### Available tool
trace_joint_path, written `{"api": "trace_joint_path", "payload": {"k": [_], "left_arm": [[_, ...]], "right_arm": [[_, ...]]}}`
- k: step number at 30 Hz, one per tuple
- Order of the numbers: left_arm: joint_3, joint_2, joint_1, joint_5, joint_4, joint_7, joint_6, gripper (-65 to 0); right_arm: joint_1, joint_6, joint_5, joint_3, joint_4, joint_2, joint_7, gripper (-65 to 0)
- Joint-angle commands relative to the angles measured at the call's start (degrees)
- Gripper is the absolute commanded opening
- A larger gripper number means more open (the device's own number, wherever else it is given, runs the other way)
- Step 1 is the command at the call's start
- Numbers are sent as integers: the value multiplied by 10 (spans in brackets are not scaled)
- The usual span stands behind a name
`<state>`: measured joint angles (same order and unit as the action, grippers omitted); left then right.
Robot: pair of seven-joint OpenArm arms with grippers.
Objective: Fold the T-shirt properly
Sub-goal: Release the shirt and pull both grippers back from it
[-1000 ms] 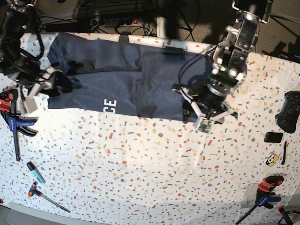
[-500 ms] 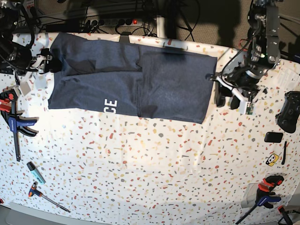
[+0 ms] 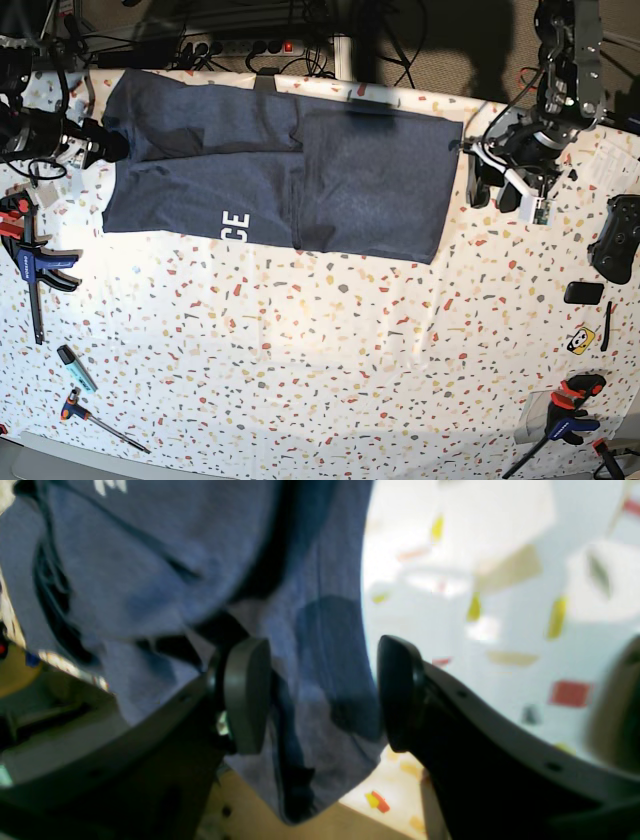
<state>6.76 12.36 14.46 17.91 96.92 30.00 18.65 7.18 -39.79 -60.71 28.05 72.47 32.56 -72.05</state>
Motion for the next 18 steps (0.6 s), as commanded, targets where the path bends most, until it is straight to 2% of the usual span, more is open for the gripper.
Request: {"api": "trace_joint_path", "payload": {"k": [1,7,11,18], "left_arm": [[3,4,-3,6,12,-15,3,-377],[3,4,-3,6,12,-13,3,-377],[3,4,-3,6,12,-13,3,-377],[3,4,-3,6,12,-13,3,-377]], "right_arm": [[-5,-2,-8,0,1,13,0,-309],[-5,-2,-3,-3,-16,13,25,-309],[-10,-2,54,-3,-16,14,66,-309],[-21,-2,61,-3,-16,1,63,-310]]}}
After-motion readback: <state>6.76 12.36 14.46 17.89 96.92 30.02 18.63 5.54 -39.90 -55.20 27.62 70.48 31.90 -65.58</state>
